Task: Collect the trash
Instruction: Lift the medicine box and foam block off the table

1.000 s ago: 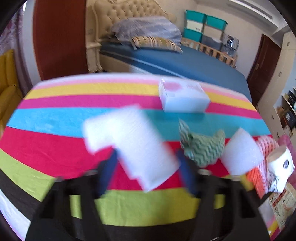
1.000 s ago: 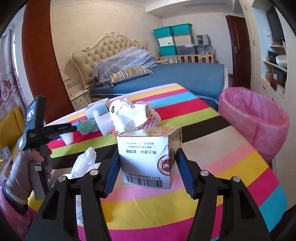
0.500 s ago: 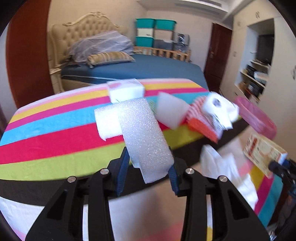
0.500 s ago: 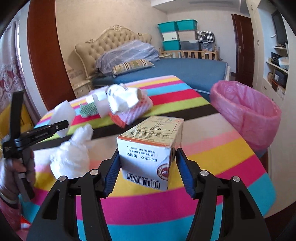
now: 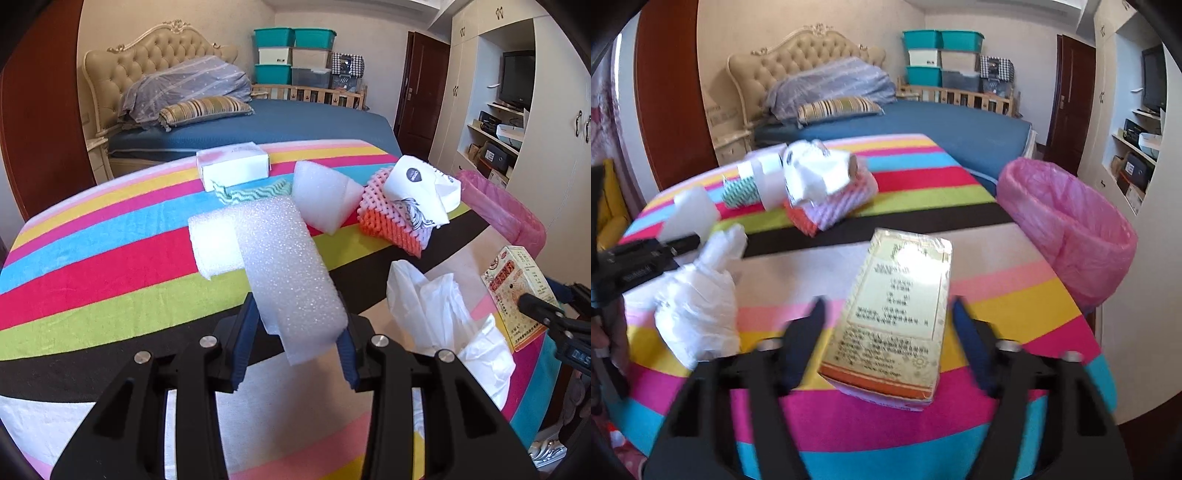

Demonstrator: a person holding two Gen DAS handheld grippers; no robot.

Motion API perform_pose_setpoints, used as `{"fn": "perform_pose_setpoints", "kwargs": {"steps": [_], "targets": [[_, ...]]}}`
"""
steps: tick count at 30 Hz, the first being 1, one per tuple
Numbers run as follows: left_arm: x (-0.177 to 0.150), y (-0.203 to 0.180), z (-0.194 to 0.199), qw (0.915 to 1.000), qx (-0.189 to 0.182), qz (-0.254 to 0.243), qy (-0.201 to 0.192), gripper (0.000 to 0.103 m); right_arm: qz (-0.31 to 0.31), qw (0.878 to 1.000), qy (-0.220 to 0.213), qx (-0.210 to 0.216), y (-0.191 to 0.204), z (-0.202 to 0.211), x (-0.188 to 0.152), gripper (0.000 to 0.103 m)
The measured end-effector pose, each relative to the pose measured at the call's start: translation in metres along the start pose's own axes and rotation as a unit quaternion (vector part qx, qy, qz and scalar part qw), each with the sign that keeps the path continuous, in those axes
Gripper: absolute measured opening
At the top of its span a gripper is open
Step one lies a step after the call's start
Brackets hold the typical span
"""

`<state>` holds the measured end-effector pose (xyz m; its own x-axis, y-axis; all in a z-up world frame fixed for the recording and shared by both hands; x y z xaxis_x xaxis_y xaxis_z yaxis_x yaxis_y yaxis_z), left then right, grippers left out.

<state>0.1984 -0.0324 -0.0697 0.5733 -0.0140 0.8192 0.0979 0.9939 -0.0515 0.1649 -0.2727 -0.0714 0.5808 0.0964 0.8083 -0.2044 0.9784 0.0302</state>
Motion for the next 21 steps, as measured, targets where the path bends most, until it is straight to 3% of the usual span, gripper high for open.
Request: {"fn": "perform_pose_setpoints", "kwargs": {"steps": [2, 13, 21], "targets": [[0.0, -0.001, 0.005, 1.0, -0.002, -0.006, -0.007, 0.039, 0.005, 1.0, -0.006, 0.001, -0.001, 0.003, -0.002, 0.049], [0.015, -0.015, 0.041, 0.9975, -0.011, -0.019, -0.067, 0.038, -0.008, 0.998, -0.065, -0.008, -0.014, 0.027, 0.008, 0.049], [0.021, -0.053, 0.062, 0.9931, -0.042, -0.048, -0.099, 0.038, -0.009, 0.995, -0.093, -0.02, -0.023, 0.043, 0.013, 0.049]]}}
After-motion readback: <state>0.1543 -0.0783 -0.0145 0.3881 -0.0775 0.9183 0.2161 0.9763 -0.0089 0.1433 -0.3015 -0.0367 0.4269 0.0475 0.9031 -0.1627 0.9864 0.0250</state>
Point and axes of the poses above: each gripper's, at about its wrist camera, not at the fingertips, and z roughly against the way its jaws point, y to its left, x to its top, the point moved 2 cm from there along -z, roughly the way its jaws point, and after that the axes turned 6 degrees about -y, right-handed, at the moved point
